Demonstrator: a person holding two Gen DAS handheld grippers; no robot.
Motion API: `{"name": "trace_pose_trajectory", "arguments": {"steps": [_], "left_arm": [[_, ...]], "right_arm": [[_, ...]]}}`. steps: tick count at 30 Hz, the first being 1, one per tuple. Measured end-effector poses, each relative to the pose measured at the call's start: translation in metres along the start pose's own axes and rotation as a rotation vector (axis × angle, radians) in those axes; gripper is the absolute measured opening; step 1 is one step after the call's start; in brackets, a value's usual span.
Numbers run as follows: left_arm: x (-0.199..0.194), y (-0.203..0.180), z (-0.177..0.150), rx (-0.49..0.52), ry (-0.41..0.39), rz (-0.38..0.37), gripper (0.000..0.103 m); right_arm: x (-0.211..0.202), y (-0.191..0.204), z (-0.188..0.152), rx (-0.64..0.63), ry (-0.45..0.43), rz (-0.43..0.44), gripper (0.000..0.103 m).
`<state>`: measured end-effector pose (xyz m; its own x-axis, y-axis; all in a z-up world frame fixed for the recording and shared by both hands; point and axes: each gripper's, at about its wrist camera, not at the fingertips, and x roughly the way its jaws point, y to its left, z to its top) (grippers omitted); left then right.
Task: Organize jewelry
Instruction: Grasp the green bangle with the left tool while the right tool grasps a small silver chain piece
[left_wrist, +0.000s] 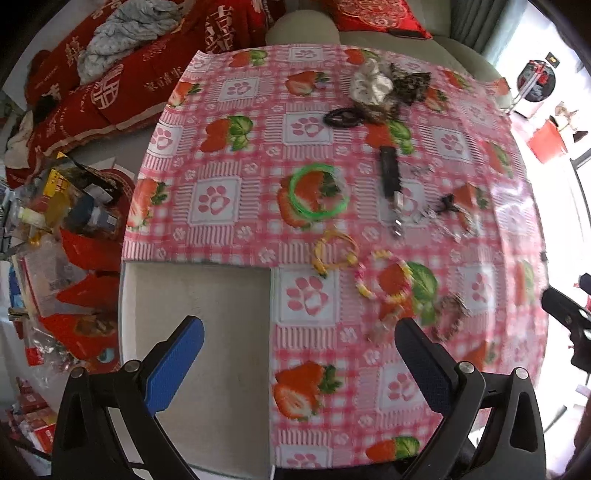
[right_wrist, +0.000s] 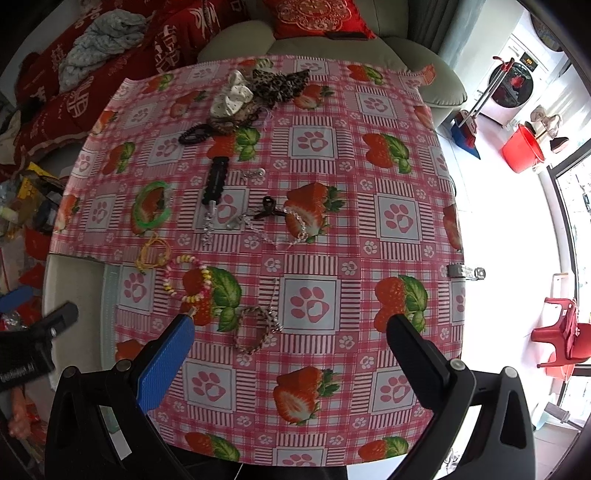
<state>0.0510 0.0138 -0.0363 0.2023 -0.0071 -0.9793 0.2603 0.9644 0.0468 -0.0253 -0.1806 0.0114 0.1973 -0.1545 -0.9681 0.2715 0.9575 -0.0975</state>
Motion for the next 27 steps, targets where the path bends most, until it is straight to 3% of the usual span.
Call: {"name": "trace_pose_trajectory", "arguments": {"steps": [12, 19, 24, 25, 27], "left_arm": [[0.07, 0.009, 0.074, -0.043, 0.01, 0.024, 0.103], [0.112, 0.007, 0.101, -0.086, 0.037, 0.014, 0.084], [0.138, 0.005, 0.109, -0.081, 0.061, 0.009, 0.079], [0.142, 0.005, 0.111, -0.084, 0.064, 0.004, 0.071], [0.15, 0.005, 0.113, -0.09, 0.08, -0.008, 0.068]], "right_arm": [[0.064, -0.005, 0.05, -0.022, 0.047, 0.024, 0.103], [0.106, 0.006, 0.097, -0.047, 0.035, 0.049, 0.103], [0.138, 0.021, 0.123, -0.099, 0.042, 0.083, 0.092], [0.143, 0.025, 0.127, -0.11, 0.042, 0.09, 0.088], [0.153, 0.032, 0.132, -0.138, 0.045, 0.094, 0.08]]}}
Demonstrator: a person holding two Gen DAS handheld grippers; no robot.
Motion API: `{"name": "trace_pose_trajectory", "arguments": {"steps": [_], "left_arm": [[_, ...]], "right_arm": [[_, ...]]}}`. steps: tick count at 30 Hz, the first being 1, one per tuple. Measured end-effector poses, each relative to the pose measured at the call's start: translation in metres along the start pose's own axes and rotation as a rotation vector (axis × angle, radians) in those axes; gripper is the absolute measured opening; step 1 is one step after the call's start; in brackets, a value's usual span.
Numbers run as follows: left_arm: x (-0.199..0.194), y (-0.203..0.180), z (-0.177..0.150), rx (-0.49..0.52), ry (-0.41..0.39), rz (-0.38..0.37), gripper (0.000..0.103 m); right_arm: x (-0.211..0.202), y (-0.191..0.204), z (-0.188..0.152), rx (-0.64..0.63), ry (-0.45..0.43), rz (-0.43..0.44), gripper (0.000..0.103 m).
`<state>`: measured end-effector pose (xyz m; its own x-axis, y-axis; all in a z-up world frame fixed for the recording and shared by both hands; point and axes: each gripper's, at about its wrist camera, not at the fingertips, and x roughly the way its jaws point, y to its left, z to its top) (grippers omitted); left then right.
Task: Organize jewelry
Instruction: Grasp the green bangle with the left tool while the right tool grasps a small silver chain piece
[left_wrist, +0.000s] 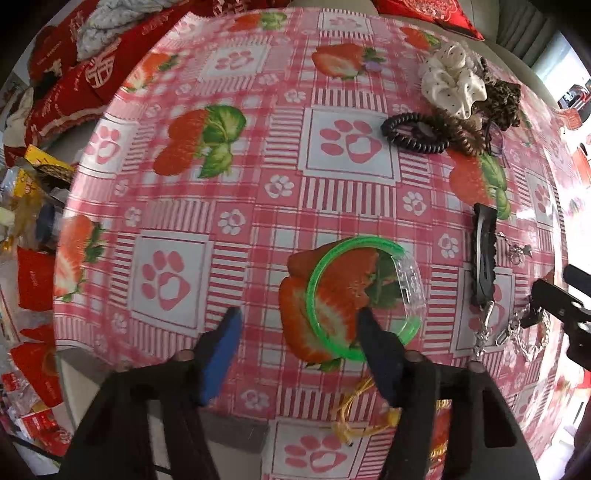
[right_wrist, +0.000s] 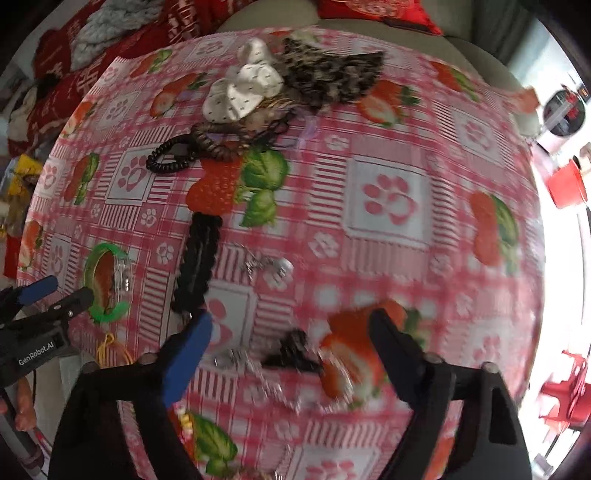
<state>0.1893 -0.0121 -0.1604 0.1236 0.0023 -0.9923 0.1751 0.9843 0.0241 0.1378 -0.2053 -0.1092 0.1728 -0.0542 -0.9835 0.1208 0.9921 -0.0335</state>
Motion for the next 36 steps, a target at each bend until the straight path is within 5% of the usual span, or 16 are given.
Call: {"name": "trace_pose_trajectory", "arguments": {"steps": [11, 15, 21, 36], "left_arm": [[0.02, -0.002, 0.011, -0.006, -0.025, -0.027, 0.066], [0.014, -0.01, 0.006, 0.016, -0.04, -0.036, 0.046], [0.01, -0.019, 0.004, 0.024, -0.048, -0.049, 0.012], [-0.028, -0.019, 0.007, 0.013, -0.12, -0.135, 0.012]], "right_arm": [[0.033, 0.019, 0.016, -0.08, -0.014, -0.016, 0.071], [0.035, 0.028, 0.018, -0.112, -0.03, -0.037, 0.066], [0.033, 0.035, 0.02, -0.134, -0.045, -0.03, 0.035], [-0.001, -0.009, 0.011, 0.021, -0.059, 0.086, 0.032]]}}
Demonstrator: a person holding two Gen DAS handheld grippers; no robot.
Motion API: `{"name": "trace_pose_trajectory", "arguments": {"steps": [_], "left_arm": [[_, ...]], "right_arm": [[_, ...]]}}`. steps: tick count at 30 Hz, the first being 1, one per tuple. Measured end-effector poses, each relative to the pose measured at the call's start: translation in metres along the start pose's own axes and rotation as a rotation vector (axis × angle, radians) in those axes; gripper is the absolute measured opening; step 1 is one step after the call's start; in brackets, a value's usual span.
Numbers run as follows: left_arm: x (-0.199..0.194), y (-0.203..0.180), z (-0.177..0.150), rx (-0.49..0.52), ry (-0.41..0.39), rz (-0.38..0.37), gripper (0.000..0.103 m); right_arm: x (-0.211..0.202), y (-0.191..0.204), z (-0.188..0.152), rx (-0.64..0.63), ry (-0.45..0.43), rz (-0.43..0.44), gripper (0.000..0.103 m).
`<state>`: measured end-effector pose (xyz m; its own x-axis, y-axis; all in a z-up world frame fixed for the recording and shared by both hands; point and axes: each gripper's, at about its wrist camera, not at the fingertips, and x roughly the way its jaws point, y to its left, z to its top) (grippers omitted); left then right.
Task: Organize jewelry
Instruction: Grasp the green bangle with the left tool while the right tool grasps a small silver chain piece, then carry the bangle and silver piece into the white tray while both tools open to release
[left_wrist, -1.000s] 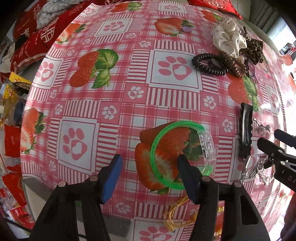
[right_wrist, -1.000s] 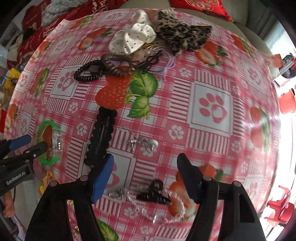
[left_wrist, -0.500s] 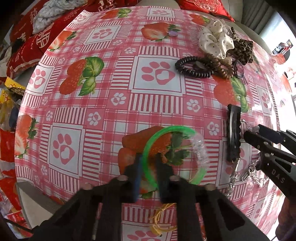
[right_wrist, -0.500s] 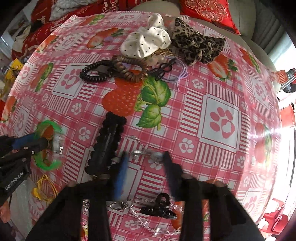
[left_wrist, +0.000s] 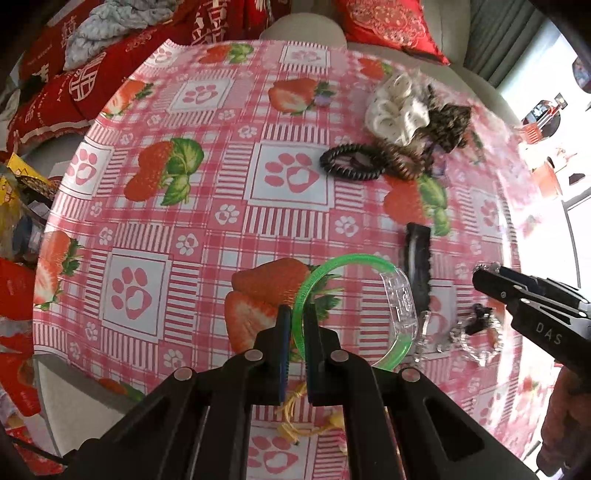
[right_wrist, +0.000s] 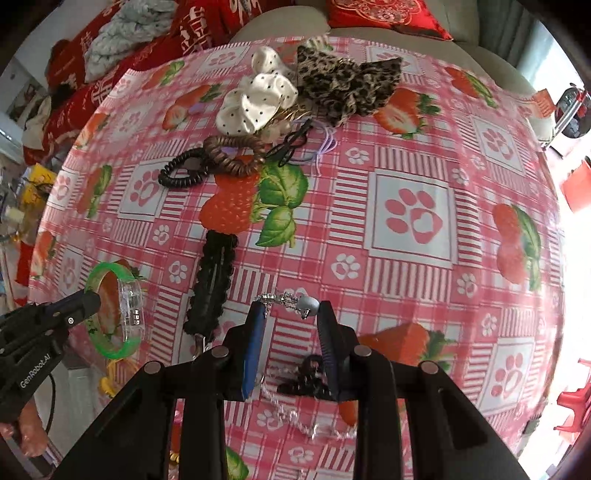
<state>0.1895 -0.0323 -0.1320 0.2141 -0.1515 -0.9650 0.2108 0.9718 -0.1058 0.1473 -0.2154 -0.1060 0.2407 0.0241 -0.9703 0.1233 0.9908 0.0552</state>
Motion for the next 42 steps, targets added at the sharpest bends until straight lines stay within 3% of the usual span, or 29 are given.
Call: {"name": "trace_pose_trajectory", "arguments": {"steps": [10, 19, 30, 36, 42], "left_arm": [[-0.073, 0.039, -0.049, -0.089, -0.073, -0.019, 0.012], [-0.11, 0.119, -0.113, -0.262, -0.077, 0.054, 0.012], [-0.097, 0.214, -0.199, -0.496, -0.014, 0.148, 0.012], [-0.076, 0.233, -0.217, -0.529, 0.002, 0.167, 0.012], [-0.061, 0.24, -0.225, -0.548, 0.003, 0.16, 0.012]], "right_arm": [[-0.048, 0.036, -0.018, -0.012, -0.042, 0.064, 0.032], [-0.069, 0.115, -0.033, -0.117, -0.026, 0.172, 0.032], [-0.044, 0.262, -0.065, -0.347, 0.079, 0.324, 0.032], [-0.014, 0.322, -0.079, -0.429, 0.159, 0.372, 0.032], [0.022, 0.355, -0.082, -0.468, 0.211, 0.355, 0.032]]}}
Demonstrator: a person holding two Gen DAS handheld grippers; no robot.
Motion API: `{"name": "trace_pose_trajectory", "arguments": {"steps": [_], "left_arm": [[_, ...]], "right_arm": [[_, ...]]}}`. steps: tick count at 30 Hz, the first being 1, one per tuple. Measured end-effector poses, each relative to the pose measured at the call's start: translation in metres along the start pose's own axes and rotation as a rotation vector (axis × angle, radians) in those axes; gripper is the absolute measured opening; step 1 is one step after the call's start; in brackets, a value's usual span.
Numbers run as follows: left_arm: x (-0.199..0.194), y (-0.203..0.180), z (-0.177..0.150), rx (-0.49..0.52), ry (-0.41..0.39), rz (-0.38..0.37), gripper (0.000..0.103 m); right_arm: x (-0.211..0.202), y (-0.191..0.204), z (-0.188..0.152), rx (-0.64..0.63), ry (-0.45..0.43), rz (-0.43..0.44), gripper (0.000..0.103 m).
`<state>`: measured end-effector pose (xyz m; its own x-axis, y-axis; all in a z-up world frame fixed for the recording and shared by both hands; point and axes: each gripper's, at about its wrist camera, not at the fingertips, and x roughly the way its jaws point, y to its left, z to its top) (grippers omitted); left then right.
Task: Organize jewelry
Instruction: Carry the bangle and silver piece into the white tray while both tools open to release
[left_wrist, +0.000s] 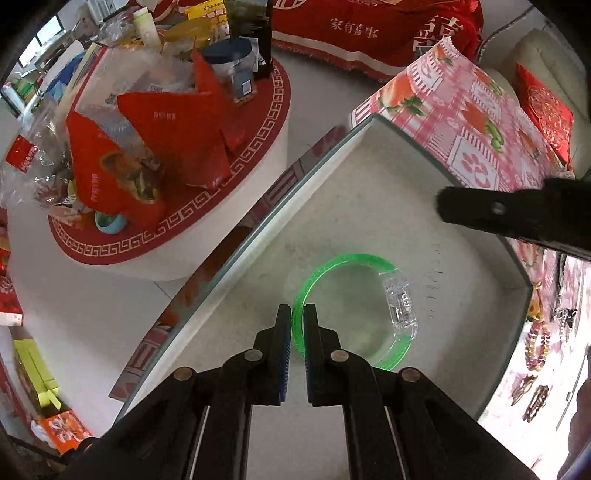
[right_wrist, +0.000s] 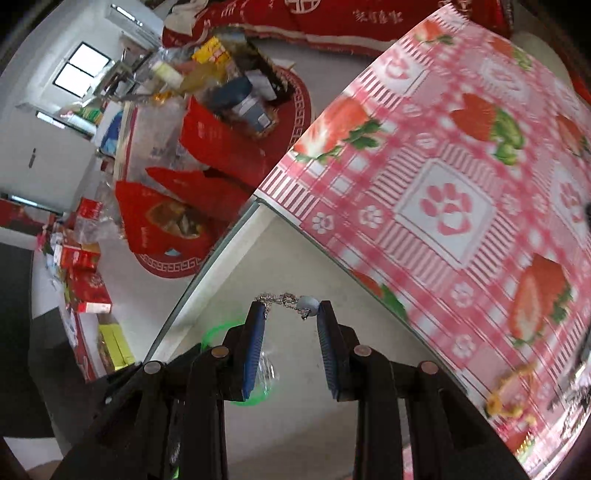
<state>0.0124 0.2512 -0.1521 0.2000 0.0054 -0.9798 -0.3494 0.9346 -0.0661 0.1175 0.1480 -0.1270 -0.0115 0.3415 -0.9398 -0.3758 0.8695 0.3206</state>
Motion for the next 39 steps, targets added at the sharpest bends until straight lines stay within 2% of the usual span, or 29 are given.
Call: {"name": "trace_pose_trajectory", "arguments": {"steps": [8, 16, 18, 19, 20, 22, 29, 37, 38, 39], "left_arm": [[0.002, -0.006, -0.003, 0.052, -0.044, 0.027, 0.012], [0.002, -0.011, -0.001, 0.085, -0.031, 0.054, 0.012], [0.0, -0.011, -0.001, 0.088, -0.032, 0.057, 0.012], [-0.001, -0.012, -0.002, 0.09, -0.036, 0.06, 0.012], [-0.001, -0.012, -0.002, 0.092, -0.038, 0.063, 0.012], [-0.004, -0.012, -0.003, 0.098, -0.04, 0.069, 0.012], [-0.014, -0.019, -0.004, 0.136, -0.073, 0.091, 0.012], [-0.015, -0.026, 0.002, 0.149, -0.075, 0.075, 0.013], [-0.016, -0.028, 0.002, 0.159, -0.08, 0.077, 0.016], [-0.016, -0.03, 0.002, 0.168, -0.081, 0.078, 0.062]], "right_arm": [[0.031, 0.002, 0.011, -0.018, 0.037, -0.048, 0.032], [0.039, -0.003, 0.01, 0.001, 0.053, -0.045, 0.033], [0.039, -0.005, 0.011, 0.015, 0.055, -0.033, 0.037], [0.038, -0.005, 0.012, 0.02, 0.056, -0.026, 0.045], [0.037, -0.006, 0.012, 0.024, 0.055, -0.021, 0.055], [0.033, -0.008, 0.011, 0.031, 0.049, -0.02, 0.06], [0.0, -0.021, 0.011, 0.111, -0.006, 0.094, 0.06], [-0.047, -0.039, -0.013, 0.163, -0.066, 0.102, 0.061], [-0.052, -0.043, -0.018, 0.176, -0.072, 0.099, 0.061], [-0.056, -0.047, -0.021, 0.187, -0.077, 0.096, 0.061]]}}
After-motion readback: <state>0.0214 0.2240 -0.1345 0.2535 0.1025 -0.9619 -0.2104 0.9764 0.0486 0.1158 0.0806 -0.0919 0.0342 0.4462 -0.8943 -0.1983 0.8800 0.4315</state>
